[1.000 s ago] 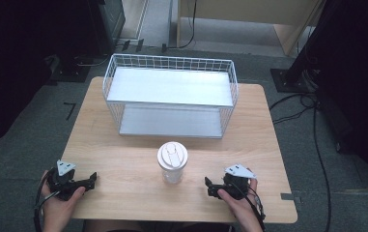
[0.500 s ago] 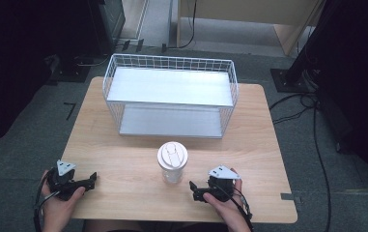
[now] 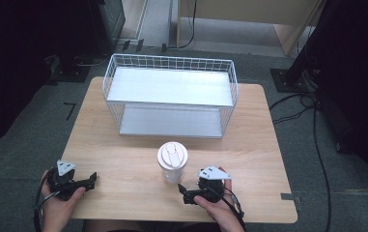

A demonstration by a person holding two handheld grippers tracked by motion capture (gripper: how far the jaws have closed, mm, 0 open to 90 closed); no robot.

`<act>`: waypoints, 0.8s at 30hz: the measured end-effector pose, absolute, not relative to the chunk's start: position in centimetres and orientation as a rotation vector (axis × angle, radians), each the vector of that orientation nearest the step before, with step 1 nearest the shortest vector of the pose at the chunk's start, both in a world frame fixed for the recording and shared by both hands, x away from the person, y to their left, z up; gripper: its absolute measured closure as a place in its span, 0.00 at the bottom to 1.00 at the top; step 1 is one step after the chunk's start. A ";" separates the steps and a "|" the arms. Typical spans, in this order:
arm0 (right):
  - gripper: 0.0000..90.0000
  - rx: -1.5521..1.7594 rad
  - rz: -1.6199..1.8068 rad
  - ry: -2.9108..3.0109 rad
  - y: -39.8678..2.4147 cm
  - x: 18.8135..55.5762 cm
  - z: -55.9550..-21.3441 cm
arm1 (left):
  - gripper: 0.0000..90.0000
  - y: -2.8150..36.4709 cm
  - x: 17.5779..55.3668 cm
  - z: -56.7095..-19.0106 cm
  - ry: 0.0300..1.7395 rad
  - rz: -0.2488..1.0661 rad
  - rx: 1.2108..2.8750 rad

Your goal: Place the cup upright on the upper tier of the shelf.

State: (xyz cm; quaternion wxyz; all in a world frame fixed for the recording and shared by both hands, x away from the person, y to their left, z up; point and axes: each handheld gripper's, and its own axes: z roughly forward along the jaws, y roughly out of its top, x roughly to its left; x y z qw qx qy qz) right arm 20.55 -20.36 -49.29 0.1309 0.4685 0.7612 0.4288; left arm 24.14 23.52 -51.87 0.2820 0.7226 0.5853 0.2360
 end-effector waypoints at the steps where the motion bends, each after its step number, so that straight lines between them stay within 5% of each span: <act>1: 0.01 1.347 1.259 2.218 -20.2 20.6 -49.1 | 0.00 23.5 24.1 -51.9 1.568 0.632 1.937; 16: 0.15 1.296 1.399 2.052 -16.4 21.0 -47.2 | 0.00 23.5 24.1 -51.9 1.567 0.632 1.937; 24: 0.15 1.299 1.422 1.991 -15.3 21.6 -47.2 | 0.00 23.5 24.1 -51.9 1.567 0.632 1.937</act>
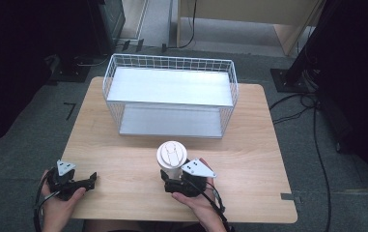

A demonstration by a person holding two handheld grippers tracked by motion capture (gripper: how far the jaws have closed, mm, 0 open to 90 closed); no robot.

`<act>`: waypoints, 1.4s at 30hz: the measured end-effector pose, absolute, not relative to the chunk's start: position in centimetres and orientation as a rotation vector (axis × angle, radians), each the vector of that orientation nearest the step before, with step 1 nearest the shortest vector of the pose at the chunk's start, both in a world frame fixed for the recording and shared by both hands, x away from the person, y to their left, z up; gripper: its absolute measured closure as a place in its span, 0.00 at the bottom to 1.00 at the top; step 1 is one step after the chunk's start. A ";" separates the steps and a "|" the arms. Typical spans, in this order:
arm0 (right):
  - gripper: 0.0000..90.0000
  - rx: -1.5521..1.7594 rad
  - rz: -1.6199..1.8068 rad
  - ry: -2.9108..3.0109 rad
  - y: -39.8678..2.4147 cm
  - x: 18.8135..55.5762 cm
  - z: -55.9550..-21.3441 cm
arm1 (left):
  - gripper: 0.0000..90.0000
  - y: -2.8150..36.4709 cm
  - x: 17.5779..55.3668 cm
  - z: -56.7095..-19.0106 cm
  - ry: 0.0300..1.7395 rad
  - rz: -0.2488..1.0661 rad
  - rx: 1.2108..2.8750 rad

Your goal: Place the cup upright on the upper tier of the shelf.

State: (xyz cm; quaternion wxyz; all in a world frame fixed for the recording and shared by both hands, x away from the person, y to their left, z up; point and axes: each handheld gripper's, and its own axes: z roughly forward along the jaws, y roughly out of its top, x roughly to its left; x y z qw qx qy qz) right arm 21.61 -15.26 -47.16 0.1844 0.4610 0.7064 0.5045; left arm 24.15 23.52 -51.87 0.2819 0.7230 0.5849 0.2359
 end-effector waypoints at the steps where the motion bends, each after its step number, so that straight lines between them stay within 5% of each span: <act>1: 0.14 1.300 1.429 1.988 -15.1 21.7 -47.2 | 0.00 23.5 24.1 -51.9 1.567 0.632 1.938; 24: 0.17 1.310 1.494 1.805 -13.7 23.3 -45.9 | 0.00 23.5 24.2 -51.9 1.565 0.631 1.939; 42: 0.17 1.215 1.494 1.677 -14.4 24.7 -40.1 | 0.00 23.5 24.2 -51.9 1.565 0.630 1.940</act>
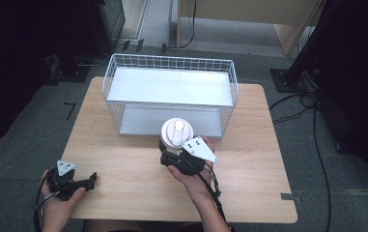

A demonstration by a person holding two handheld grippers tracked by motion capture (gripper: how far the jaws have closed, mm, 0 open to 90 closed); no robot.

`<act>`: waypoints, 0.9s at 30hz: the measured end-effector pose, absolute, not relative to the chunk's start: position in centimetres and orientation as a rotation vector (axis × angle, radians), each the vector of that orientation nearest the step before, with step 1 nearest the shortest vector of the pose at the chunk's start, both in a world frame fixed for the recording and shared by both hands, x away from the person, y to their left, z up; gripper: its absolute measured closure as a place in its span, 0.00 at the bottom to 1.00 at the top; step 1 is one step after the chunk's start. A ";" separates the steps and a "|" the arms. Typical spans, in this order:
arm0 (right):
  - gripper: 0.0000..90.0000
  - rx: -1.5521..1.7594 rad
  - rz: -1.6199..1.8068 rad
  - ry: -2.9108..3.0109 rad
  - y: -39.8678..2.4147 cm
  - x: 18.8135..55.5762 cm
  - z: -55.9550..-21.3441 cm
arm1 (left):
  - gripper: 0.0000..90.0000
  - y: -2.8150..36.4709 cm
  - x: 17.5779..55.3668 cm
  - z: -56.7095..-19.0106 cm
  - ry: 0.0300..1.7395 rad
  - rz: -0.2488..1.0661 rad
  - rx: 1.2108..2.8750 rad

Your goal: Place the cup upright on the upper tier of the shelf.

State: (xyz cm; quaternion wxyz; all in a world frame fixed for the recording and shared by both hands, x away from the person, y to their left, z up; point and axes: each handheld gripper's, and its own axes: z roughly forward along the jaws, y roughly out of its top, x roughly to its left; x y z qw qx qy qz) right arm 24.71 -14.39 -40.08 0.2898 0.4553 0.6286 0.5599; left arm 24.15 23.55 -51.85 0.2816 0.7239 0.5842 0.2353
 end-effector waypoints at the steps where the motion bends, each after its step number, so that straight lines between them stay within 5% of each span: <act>1: 0.17 1.210 1.492 1.670 -14.5 24.8 -39.8 | 0.00 23.5 24.2 -51.9 1.565 0.631 1.940; 27: 0.17 1.079 1.520 1.406 -15.4 27.4 -31.2 | 0.00 23.6 24.2 -51.9 1.562 0.630 1.941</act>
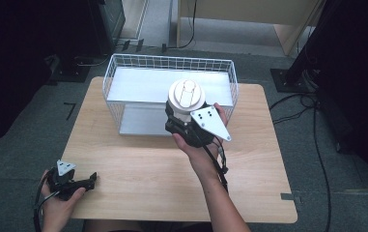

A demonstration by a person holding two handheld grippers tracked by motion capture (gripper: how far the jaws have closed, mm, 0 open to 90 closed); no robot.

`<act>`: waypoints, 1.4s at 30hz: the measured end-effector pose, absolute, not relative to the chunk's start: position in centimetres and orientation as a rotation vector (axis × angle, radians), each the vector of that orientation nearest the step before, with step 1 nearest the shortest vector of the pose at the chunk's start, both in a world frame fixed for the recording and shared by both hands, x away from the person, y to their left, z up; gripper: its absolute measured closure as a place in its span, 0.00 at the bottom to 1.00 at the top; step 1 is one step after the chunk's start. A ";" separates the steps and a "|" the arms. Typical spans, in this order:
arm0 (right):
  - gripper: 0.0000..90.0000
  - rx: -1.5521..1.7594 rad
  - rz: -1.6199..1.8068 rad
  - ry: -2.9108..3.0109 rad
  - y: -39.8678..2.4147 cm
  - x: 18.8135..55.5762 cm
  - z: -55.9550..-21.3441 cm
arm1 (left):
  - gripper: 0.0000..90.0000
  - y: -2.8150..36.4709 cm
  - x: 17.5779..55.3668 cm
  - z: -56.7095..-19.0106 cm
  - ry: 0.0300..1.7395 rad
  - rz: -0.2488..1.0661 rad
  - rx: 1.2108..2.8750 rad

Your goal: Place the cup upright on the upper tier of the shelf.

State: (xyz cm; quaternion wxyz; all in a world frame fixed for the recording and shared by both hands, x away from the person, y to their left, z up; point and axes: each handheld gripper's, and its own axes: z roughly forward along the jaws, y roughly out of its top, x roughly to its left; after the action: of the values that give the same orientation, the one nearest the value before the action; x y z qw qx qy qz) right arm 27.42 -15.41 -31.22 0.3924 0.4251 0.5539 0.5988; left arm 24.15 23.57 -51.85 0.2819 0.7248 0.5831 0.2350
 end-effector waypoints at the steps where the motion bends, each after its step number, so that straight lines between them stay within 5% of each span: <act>1: 0.17 1.073 1.522 1.397 -15.4 27.6 -30.9 | 0.00 23.6 24.2 -51.9 1.562 0.630 1.941; 16: 0.17 1.031 1.501 1.305 -15.1 31.1 -27.7 | 0.00 23.6 24.2 -51.9 1.563 0.630 1.940; 42: 0.17 1.145 1.353 1.326 -13.8 40.7 -28.1 | 0.00 23.6 24.1 -51.9 1.559 0.631 1.938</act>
State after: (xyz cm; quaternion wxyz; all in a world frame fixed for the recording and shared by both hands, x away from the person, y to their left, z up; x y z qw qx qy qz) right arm 40.70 -13.80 -28.08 0.4476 0.4625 0.5359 0.5465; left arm 24.13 23.57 -51.87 0.2837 0.7243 0.5825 0.2357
